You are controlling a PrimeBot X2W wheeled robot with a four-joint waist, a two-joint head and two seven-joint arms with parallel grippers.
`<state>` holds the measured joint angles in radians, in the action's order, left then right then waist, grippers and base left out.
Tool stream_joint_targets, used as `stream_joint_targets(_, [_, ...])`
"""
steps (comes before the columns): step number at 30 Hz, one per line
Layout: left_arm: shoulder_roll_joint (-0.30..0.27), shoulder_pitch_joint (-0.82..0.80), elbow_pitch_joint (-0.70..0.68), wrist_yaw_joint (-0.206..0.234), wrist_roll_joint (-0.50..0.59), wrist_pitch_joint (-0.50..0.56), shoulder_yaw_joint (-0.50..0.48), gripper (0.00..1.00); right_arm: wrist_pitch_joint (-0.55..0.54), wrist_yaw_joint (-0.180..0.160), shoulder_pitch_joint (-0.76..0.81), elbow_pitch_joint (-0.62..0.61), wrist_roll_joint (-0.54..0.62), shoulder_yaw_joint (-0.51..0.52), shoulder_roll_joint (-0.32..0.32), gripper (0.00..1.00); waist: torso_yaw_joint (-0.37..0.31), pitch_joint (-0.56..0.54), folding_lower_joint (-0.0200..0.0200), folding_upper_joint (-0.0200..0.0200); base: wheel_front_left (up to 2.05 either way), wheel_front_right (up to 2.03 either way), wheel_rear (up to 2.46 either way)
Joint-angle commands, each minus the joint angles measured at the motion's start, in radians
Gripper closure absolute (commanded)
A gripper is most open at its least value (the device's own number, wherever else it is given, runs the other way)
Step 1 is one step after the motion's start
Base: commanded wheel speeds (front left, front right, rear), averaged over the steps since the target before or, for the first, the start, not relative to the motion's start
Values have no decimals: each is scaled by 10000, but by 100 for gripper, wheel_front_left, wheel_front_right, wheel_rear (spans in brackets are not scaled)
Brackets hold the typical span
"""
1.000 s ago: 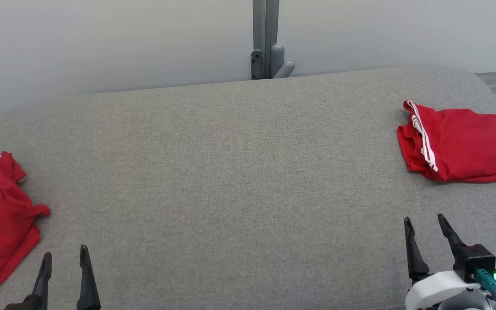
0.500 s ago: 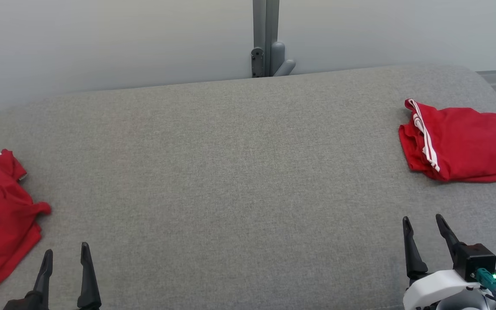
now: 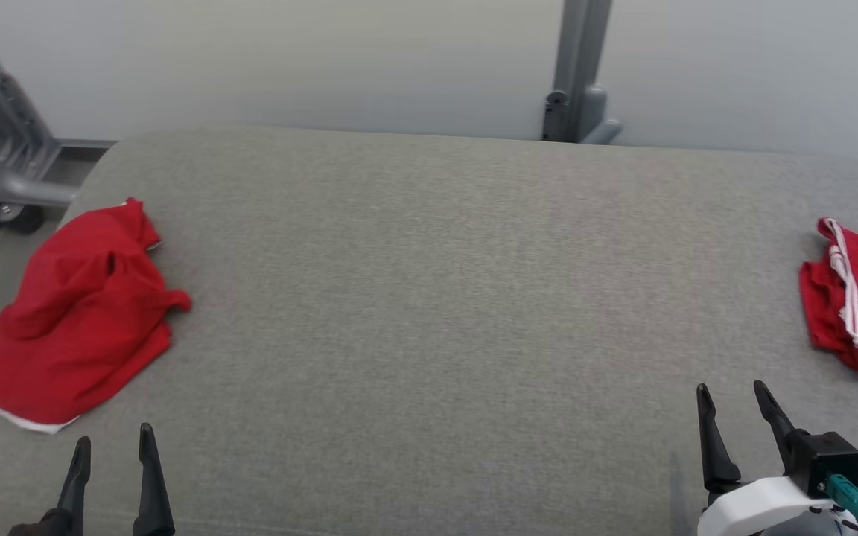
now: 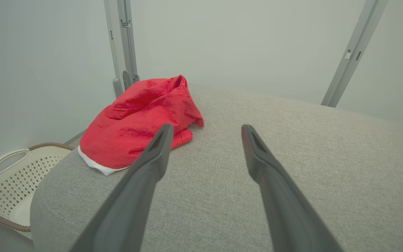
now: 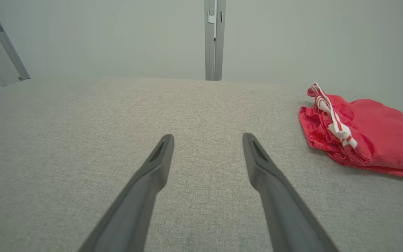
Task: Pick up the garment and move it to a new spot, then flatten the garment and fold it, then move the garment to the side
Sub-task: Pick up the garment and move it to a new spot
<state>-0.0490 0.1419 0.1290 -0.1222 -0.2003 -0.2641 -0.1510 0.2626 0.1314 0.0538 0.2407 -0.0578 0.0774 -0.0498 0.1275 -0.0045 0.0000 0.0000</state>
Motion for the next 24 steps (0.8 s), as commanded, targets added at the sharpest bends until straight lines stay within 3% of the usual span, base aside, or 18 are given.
stream_joint_targets(1, [-34, 165, -5, 76, -86, 0, -48, 0, 26, -16, 105, -58, -115, -40, -15, 0, 1970, -114, 0, 0, 0, 0, 0])
stream_joint_targets(5, [-34, 361, -25, 146, -184, 0, -123, 0, 26, -15, 142, -120, -238, -280, -12, 0, 3013, -156, 0, 0, 0, 0, 0])
stream_joint_targets(9, [-32, 447, -111, 158, -253, 0, -164, 0, 26, -16, 66, -156, -265, -423, -16, 0, 3394, -117, 0, 0, 0, 0, 0])
stream_joint_targets(18, [-30, -21, -394, 87, -303, 0, -305, 0, 26, -16, -79, -397, -62, -391, -28, 0, 2855, 273, 0, 0, 0, 0, 0])
stream_joint_targets(24, [-30, -717, -322, 9, -217, 0, -277, 0, 26, -16, -423, -622, 286, -286, -31, 0, 2380, 1093, 0, 0, 0, 0, 0])
